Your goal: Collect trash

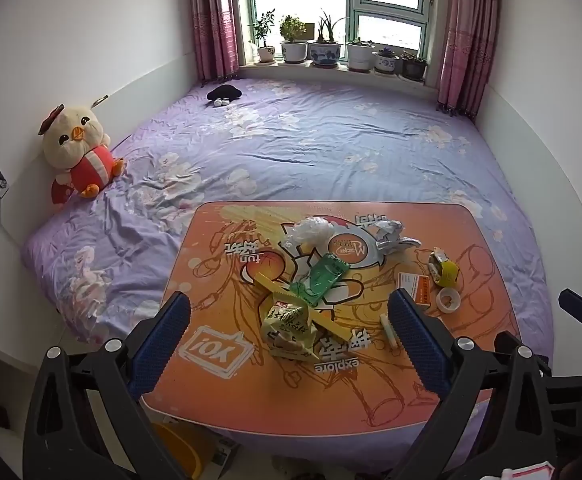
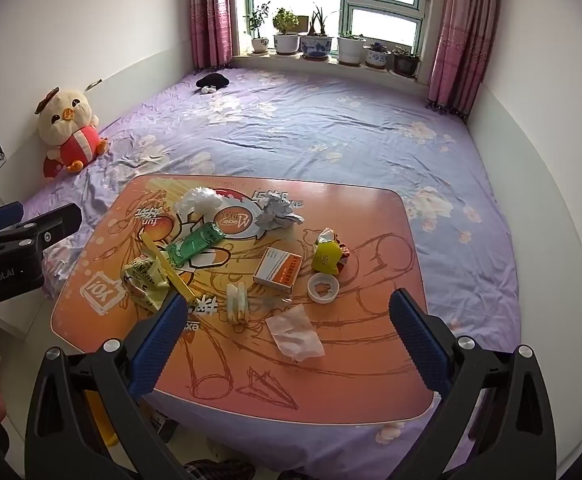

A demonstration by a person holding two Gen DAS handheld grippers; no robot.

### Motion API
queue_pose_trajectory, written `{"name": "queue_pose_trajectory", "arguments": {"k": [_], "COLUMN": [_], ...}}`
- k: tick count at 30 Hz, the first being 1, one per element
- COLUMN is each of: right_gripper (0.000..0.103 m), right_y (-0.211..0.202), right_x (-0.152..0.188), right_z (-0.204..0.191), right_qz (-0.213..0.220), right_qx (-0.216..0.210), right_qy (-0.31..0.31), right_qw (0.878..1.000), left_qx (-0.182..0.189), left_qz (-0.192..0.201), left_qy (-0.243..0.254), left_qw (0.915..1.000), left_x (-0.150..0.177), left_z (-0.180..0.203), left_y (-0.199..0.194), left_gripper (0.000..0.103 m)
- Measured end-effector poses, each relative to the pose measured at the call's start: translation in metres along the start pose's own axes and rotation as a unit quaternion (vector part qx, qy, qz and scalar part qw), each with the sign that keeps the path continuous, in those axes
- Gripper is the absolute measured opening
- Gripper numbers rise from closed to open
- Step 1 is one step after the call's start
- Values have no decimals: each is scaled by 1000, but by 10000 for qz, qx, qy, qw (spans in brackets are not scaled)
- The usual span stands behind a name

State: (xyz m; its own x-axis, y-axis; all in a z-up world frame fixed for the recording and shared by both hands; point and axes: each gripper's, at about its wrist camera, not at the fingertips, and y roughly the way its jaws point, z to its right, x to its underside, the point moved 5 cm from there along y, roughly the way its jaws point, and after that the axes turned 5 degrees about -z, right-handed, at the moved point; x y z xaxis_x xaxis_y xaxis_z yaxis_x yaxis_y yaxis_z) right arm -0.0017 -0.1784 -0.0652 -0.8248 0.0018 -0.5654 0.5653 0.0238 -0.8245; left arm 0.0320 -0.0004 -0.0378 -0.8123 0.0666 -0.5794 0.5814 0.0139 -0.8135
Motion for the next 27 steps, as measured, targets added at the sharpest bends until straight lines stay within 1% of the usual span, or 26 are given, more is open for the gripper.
{"name": "queue_pose_trajectory", "arguments": {"k": [2, 3, 11, 12, 27], "right_gripper": [100, 100, 100, 100, 100], "right_y": [0, 0, -1, -1, -2], "right_x": [0, 0, 0, 0, 0], "right_z": [0, 0, -1, -1, -2], "right_qz": [-27, -23, -38, -34, -46], "right_qx": [-4, -1, -10, -6, -19], "right_qy": [-6, -4, -3, 0, 4], "right_qw": [10000, 10000, 10000, 10000, 10000], "left_qx": [11, -43, -67, -29, -26], "left_qz": [14, -71, -43, -57, -86], "left_qy": [8, 3, 25, -30, -4], "left_qw": [10000, 10000, 10000, 10000, 10000], "left_x": [0, 0, 0, 3, 4], "left_z": [0, 0, 4, -6, -9], "left_y": [-2, 1, -2, 2, -1], "left_gripper": [98, 98, 98, 98, 98]}}
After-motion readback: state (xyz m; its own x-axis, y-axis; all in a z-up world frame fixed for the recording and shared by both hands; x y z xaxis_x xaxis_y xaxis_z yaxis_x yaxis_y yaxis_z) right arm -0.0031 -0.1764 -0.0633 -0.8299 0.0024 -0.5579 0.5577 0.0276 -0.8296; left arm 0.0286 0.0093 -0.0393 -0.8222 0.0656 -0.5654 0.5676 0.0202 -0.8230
